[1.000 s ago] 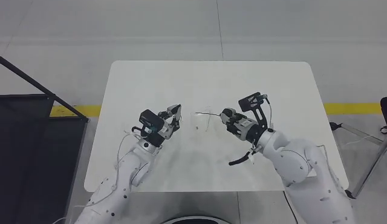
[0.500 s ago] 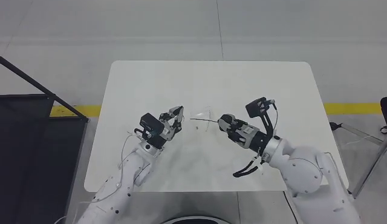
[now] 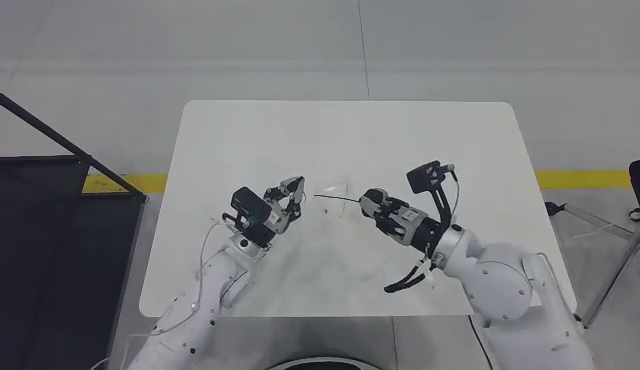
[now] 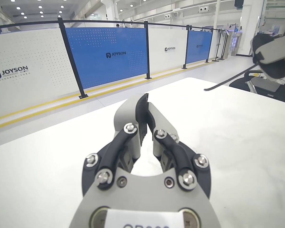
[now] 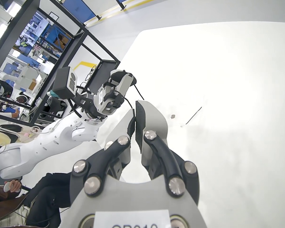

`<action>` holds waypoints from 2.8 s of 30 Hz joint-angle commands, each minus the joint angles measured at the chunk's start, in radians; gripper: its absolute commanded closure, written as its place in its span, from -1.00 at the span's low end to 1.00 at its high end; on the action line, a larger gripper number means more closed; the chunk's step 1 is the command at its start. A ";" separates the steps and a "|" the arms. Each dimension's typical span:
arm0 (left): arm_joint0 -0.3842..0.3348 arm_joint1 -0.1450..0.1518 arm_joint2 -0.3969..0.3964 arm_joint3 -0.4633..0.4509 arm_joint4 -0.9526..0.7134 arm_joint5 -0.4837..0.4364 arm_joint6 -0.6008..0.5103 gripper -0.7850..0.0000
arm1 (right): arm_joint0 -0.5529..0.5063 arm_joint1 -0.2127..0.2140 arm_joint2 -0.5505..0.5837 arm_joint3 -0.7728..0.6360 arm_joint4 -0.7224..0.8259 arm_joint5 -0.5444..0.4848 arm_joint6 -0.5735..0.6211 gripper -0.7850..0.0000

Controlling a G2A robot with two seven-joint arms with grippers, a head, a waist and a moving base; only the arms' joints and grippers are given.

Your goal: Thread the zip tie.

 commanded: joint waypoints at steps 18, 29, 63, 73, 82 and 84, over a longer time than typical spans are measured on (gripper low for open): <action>-0.004 -0.008 0.002 0.018 0.040 0.000 0.036 1.00 | 0.093 -0.022 -0.089 0.040 0.040 0.205 -0.006 1.00; -0.004 -0.008 0.002 0.018 0.040 0.000 0.036 1.00 | 0.111 -0.027 -0.092 0.060 0.060 0.217 -0.007 1.00; -0.004 -0.008 0.002 0.018 0.040 0.000 0.036 1.00 | 0.158 -0.038 -0.110 0.108 0.095 0.240 0.003 1.00; -0.004 -0.008 0.002 0.018 0.040 0.000 0.036 1.00 | 0.159 -0.040 -0.113 0.109 0.102 0.238 -0.003 1.00; -0.004 -0.008 0.002 0.018 0.040 0.000 0.036 1.00 | 0.135 -0.038 -0.100 0.089 0.099 0.229 -0.008 1.00; -0.004 -0.008 0.002 0.018 0.040 0.000 0.036 1.00 | 0.132 -0.038 -0.099 0.086 0.096 0.228 -0.009 1.00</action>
